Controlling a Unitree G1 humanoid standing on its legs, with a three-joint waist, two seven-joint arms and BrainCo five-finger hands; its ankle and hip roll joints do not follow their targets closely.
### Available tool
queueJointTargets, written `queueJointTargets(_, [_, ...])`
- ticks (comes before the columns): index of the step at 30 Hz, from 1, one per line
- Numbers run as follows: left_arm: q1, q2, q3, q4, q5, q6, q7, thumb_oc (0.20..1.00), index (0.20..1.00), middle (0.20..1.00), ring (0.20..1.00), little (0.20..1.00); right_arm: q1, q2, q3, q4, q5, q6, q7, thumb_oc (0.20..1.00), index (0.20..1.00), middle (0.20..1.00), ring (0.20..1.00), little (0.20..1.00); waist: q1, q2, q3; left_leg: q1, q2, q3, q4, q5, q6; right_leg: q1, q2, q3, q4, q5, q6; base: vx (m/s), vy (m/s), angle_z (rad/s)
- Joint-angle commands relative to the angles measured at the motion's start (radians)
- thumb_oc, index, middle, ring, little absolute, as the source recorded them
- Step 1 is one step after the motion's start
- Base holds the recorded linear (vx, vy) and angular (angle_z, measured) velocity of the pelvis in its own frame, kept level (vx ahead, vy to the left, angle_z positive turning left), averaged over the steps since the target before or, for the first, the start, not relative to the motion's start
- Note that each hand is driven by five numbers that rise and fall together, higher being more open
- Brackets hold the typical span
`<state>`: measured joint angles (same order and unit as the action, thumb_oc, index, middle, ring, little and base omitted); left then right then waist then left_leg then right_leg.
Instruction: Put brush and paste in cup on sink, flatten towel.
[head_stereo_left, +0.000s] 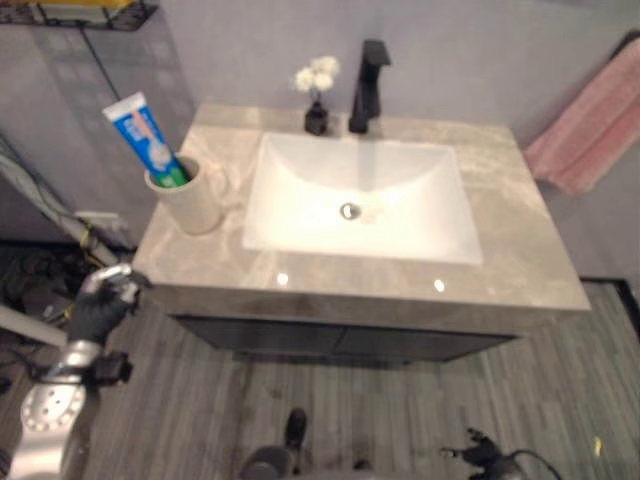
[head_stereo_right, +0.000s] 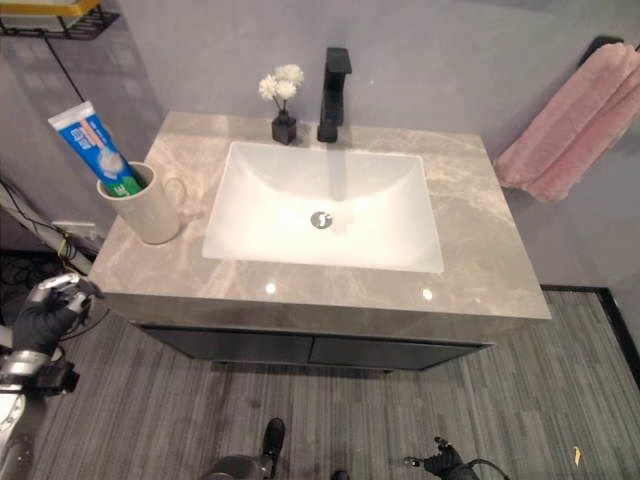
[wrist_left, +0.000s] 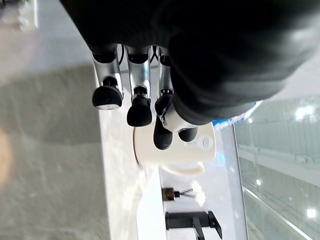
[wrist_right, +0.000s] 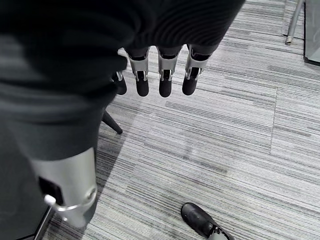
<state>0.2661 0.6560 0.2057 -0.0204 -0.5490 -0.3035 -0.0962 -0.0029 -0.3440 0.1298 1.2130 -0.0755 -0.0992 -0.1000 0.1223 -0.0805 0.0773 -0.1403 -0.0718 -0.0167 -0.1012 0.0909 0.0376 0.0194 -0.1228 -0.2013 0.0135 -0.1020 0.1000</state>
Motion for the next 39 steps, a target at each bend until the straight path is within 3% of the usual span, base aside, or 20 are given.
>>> queueJointTargets(1, [-0.040, -0.003, 0.035, -0.008, 0.038, -0.084, 0.043, 0.200, 0.200, 0.200, 0.200, 0.200, -0.047, -0.024, 0.027, 0.022, 0.020, 0.001, -0.026, 1.000, 1.000, 1.000, 1.000, 1.000, -0.004, 0.007, -0.001, -0.015, 0.003, 0.023, 0.014, -0.100, 0.024, 0.027, -0.128, -0.032, -0.001, 0.297, 0.104, 0.00, 0.000, 0.00])
queueJointTargets(20, [-0.136, -0.008, 0.009, 0.058, 0.127, -0.090, 0.125, 0.200, 0.200, 0.200, 0.200, 0.200, -0.049, -0.001, 0.081, -0.001, 0.001, 0.003, -0.022, 1.000, 1.000, 1.000, 1.000, 1.000, -0.029, 0.003, 0.006, -0.026, 0.020, 0.058, 0.014, -0.104, 0.020, 0.009, -0.116, -0.008, -0.038, 0.305, 0.100, 0.00, -0.007, -0.08])
queueJointTargets(39, [-0.262, 0.015, -0.030, 0.113, 0.113, -0.088, 0.177, 0.200, 0.200, 0.200, 0.200, 0.200, -0.057, 0.000, 0.113, -0.052, 0.016, -0.006, -0.027, 1.000, 1.000, 1.000, 1.000, 1.000, -0.050, -0.019, 0.025, -0.065, 0.041, 0.078, 0.014, -0.093, 0.010, -0.029, -0.099, 0.012, -0.081, 0.328, 0.102, 0.00, -0.008, -0.05])
